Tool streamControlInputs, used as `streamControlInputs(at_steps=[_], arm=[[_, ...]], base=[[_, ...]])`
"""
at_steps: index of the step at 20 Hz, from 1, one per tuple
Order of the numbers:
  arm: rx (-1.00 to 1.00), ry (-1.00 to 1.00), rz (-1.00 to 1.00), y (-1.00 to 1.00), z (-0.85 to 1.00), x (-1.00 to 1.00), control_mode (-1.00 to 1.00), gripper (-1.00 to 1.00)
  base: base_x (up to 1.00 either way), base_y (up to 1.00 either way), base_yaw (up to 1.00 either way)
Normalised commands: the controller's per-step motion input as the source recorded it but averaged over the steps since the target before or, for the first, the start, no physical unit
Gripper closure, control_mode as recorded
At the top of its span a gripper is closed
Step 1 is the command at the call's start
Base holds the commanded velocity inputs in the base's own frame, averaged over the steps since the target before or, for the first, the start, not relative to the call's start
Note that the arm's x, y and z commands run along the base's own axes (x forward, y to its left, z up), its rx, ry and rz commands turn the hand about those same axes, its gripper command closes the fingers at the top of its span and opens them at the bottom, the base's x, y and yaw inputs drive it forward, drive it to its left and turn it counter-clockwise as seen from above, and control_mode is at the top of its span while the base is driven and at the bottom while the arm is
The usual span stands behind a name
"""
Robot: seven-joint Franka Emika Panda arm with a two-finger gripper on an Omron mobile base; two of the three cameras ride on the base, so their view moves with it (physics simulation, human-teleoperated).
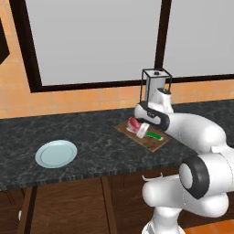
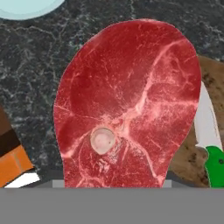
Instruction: Pick up the knife from the drawer and place it on the cutting board. Then place the meat from the plate to the cutting board.
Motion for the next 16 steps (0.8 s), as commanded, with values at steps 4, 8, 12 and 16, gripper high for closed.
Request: streamControlInputs(at_steps=[4,8,12,16], arm=[[-0.03,0.07,0.14,-0.34,-0.06,0.17,-1.0,1.0],[-0.04,0.0,0.07,-0.13,-0.04,0.25,-1.0,1.0],[-0.07,-0.04,0.0,-0.24,-0.03,0.37,-1.0,1.0],[-0.1,-0.06,0.0,-0.24,-0.14,0.37,-1.0,1.0]], base=[[0.0,0.0,0.0],[0.0,0.0,0.0],[0.0,0.0,0.0],[0.0,0.0,0.0]])
